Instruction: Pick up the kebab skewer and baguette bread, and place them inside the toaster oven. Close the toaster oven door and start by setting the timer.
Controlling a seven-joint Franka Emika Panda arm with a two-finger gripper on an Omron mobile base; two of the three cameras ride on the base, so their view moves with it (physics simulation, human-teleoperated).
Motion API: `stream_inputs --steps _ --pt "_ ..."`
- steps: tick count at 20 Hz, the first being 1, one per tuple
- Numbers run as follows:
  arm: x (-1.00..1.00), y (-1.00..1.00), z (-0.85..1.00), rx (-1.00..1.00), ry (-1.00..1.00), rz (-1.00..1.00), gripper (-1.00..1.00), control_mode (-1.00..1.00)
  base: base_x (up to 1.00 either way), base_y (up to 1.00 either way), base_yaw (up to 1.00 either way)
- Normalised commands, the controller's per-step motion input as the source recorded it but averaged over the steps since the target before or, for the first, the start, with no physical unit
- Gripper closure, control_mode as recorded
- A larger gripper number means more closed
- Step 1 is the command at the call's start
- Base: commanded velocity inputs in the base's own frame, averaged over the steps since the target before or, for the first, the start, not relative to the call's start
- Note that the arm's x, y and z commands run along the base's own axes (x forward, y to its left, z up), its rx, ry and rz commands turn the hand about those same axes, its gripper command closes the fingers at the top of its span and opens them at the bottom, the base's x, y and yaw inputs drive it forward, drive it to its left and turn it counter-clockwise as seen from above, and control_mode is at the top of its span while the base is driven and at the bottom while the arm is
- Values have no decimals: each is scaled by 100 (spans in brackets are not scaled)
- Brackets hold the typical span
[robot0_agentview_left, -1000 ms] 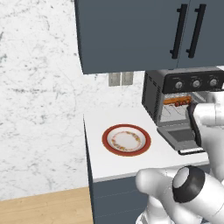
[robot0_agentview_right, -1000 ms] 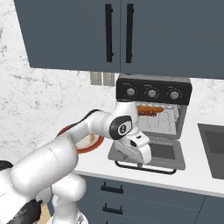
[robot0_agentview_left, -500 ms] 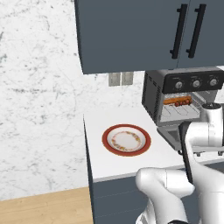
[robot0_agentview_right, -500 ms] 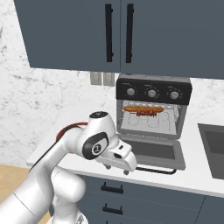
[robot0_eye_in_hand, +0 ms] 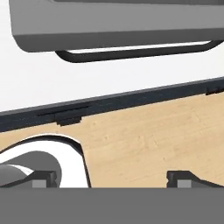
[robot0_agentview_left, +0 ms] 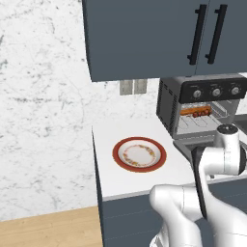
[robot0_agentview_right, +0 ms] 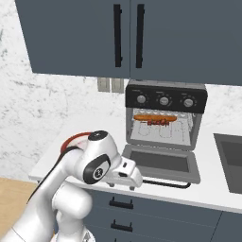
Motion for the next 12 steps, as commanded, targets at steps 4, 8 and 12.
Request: stream_inputs --steps 4,8,12 --pt "39 -8 -18 0 0 0 -100 -100 0 0 0" --pt "44 -3 -17 0 0 0 -100 -100 0 0 0" --pt "12 -8 -18 0 0 0 -100 -100 0 0 0"
